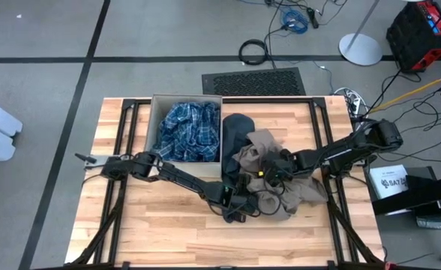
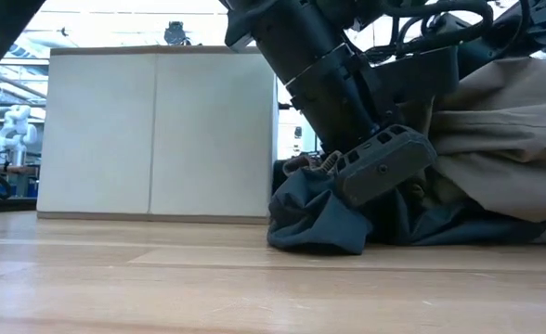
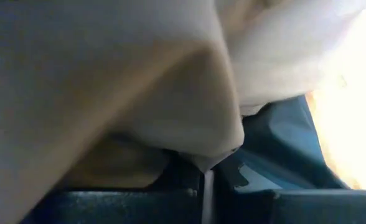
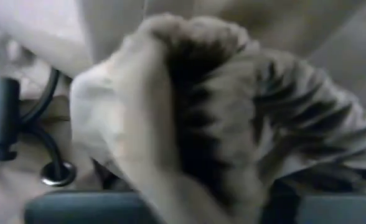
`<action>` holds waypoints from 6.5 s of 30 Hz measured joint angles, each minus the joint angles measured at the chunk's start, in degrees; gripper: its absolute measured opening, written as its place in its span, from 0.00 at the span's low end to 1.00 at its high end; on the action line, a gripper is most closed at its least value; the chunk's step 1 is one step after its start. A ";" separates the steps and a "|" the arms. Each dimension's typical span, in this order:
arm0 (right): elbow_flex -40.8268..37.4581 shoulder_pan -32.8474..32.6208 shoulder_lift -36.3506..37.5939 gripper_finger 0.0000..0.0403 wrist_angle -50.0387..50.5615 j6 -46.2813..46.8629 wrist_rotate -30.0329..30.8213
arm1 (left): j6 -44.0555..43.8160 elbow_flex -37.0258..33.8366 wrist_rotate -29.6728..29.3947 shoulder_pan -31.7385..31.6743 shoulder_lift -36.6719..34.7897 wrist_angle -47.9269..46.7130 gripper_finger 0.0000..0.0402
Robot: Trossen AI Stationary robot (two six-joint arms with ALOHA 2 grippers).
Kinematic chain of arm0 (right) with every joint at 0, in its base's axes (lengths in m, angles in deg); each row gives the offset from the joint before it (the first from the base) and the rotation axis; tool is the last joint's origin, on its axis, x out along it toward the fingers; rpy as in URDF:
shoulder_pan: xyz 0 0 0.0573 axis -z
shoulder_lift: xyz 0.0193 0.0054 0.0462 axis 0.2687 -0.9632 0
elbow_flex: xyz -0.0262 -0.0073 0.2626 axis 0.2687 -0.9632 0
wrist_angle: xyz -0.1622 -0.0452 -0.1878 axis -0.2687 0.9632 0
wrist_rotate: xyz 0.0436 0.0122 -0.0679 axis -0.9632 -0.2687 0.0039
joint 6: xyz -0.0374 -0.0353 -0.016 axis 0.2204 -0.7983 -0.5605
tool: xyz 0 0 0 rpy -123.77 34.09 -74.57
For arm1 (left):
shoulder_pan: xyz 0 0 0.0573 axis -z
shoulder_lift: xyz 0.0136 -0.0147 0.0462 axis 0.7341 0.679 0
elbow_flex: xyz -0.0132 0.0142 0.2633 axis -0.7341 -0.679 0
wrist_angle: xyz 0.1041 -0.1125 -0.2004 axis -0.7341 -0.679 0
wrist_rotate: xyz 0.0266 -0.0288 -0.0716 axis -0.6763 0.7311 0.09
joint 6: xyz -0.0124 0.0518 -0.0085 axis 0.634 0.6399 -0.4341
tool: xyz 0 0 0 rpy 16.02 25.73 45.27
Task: Sort clothes
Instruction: Put the brown jacket into the white laundry bin
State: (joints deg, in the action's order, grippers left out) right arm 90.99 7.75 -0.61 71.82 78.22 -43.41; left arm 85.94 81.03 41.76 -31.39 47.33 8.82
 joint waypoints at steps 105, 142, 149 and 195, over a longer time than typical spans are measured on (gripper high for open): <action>80.32 26.80 -39.28 0.03 6.66 -30.00 -46.48 | -23.54 -38.09 8.88 -25.56 -79.32 -22.81 0.33; 80.35 27.02 -39.21 0.03 6.59 -29.35 -47.33 | -27.45 -36.26 26.12 -25.45 -93.25 -22.82 0.33; 80.37 27.04 -39.19 0.03 6.55 -28.93 -47.33 | -24.86 -38.22 26.68 -25.45 -93.61 -22.85 0.33; 80.39 27.06 -39.18 0.03 6.16 -29.32 -48.00 | -29.28 -42.48 28.57 -25.45 -97.31 -21.75 0.33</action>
State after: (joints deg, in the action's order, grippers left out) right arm 171.38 34.81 -39.79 77.97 48.90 -91.41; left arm 56.66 38.55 70.32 -56.84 -49.98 -12.93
